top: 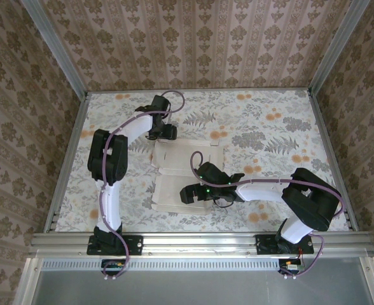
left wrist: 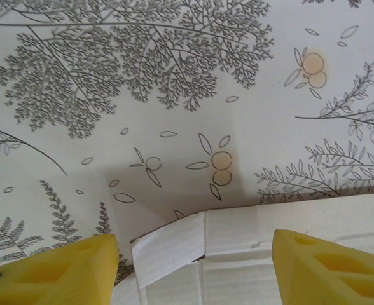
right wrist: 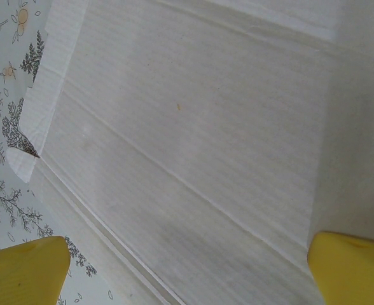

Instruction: Fold the paper box

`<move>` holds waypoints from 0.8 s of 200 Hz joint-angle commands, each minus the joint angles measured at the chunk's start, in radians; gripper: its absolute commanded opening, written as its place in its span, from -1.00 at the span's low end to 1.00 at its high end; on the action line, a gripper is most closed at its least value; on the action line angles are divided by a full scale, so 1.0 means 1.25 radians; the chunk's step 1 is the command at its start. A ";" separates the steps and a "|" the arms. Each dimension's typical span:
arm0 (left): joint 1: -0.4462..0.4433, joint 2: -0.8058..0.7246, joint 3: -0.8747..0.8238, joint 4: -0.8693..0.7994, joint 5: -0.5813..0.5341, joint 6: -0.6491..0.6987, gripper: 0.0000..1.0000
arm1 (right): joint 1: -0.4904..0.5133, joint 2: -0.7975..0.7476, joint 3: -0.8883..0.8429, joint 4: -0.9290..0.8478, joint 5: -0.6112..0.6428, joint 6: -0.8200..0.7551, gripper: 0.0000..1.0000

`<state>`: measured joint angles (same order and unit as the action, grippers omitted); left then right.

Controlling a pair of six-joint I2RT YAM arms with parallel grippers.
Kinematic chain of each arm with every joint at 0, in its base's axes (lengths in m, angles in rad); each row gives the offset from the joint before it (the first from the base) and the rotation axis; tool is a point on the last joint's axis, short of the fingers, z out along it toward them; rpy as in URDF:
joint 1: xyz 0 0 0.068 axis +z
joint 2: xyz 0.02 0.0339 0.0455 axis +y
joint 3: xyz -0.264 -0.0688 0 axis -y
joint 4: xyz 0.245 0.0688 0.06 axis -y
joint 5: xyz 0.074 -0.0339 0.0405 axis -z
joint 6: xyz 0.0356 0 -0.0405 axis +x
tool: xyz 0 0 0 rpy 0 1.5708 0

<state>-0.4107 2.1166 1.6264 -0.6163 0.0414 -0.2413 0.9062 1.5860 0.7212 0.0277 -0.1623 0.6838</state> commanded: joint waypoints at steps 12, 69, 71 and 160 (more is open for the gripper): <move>0.008 0.024 0.032 -0.040 0.027 -0.003 0.26 | 0.010 0.056 -0.022 -0.093 0.003 0.004 1.00; 0.013 0.036 0.051 -0.071 0.020 -0.017 0.28 | 0.009 0.057 -0.022 -0.090 0.003 0.005 1.00; 0.013 0.036 0.052 -0.072 0.019 -0.018 0.28 | 0.010 0.057 -0.022 -0.091 0.003 0.004 1.00; 0.014 0.018 0.064 -0.079 0.114 -0.027 0.17 | 0.011 0.065 -0.028 -0.081 0.003 0.009 1.00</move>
<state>-0.3977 2.1479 1.6772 -0.6830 0.1360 -0.2577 0.9089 1.5925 0.7258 0.0280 -0.1574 0.6834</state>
